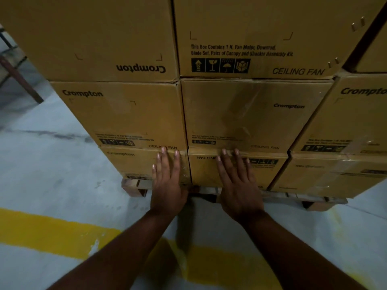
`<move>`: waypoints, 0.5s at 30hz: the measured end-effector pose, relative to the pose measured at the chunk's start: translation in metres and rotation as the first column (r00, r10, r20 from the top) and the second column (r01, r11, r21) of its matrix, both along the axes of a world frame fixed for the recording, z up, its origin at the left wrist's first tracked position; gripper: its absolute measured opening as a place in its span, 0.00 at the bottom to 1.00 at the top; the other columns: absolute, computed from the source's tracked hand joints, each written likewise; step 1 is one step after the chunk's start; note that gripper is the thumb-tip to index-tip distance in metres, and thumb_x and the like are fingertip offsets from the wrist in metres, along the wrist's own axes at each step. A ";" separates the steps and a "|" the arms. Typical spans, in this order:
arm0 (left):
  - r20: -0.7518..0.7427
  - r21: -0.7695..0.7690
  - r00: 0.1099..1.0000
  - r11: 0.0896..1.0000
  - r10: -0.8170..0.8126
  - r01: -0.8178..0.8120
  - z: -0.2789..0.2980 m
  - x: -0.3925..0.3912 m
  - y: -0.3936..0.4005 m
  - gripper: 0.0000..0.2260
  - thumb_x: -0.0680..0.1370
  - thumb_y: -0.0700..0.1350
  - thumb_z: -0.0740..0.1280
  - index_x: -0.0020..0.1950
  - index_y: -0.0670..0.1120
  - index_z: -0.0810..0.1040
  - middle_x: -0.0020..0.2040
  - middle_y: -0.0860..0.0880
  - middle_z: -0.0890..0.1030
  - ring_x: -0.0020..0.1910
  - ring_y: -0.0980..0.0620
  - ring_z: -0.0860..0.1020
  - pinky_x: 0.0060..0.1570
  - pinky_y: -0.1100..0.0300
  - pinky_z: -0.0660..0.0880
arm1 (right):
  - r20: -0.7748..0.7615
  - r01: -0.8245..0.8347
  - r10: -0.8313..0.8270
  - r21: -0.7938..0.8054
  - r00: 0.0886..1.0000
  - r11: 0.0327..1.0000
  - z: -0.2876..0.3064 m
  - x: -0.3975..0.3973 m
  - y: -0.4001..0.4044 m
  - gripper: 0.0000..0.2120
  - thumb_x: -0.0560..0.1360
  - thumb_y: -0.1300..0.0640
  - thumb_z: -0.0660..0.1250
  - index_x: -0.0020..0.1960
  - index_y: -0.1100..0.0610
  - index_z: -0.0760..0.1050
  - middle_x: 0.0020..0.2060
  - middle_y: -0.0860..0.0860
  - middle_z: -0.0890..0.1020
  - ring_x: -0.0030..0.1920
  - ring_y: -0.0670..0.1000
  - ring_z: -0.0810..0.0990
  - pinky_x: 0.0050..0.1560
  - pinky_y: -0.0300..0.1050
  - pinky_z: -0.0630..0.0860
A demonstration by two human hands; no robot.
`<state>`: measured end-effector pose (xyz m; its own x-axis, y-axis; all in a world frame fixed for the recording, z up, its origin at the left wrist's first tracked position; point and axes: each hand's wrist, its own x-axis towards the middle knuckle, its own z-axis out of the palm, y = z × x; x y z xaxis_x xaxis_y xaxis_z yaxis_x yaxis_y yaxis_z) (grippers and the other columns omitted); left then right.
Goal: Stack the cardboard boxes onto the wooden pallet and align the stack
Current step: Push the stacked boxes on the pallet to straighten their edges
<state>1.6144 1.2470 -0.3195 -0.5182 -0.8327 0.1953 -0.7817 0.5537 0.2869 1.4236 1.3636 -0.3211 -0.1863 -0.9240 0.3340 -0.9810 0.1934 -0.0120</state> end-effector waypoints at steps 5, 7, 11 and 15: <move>0.099 -0.030 0.995 1.000 0.009 -0.007 -0.006 0.002 -0.010 0.58 0.74 0.51 0.76 0.82 0.51 0.29 0.81 0.41 0.29 0.81 0.40 0.35 0.80 0.41 0.44 | -0.010 0.029 -0.029 -0.008 1.000 1.000 -0.005 0.006 -0.003 0.49 0.71 0.57 0.71 0.85 0.60 0.49 0.85 0.57 0.45 0.84 0.65 0.42 0.81 0.67 0.50; 0.123 -0.043 0.992 0.999 0.031 -0.025 -0.009 -0.001 -0.011 0.59 0.73 0.53 0.76 0.81 0.49 0.28 0.80 0.40 0.29 0.81 0.39 0.35 0.80 0.40 0.45 | -0.006 0.028 -0.028 -0.012 1.000 1.000 -0.006 0.009 -0.005 0.48 0.72 0.56 0.70 0.85 0.61 0.49 0.85 0.58 0.45 0.83 0.66 0.42 0.81 0.68 0.50; 0.112 -0.043 0.993 0.998 0.044 -0.040 -0.014 -0.006 -0.011 0.60 0.72 0.56 0.76 0.81 0.48 0.29 0.80 0.37 0.30 0.81 0.36 0.35 0.80 0.39 0.47 | 0.031 0.046 -0.046 -0.004 0.998 0.999 -0.006 0.016 -0.010 0.48 0.71 0.54 0.69 0.84 0.61 0.49 0.85 0.58 0.45 0.83 0.67 0.41 0.81 0.68 0.49; 0.132 -0.037 0.991 0.999 0.030 -0.026 -0.015 -0.004 -0.013 0.59 0.73 0.60 0.75 0.82 0.47 0.30 0.80 0.37 0.29 0.81 0.36 0.35 0.79 0.40 0.44 | 0.027 0.073 -0.075 0.072 0.997 0.995 -0.004 0.017 -0.012 0.51 0.70 0.51 0.70 0.85 0.60 0.47 0.84 0.58 0.42 0.83 0.66 0.40 0.81 0.67 0.48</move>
<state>1.6103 1.2339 -0.3346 -0.5182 -0.8410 0.1559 -0.8269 0.5391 0.1600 1.4410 1.3518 -0.3247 -0.2633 -0.9287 0.2612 -0.9635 0.2665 -0.0241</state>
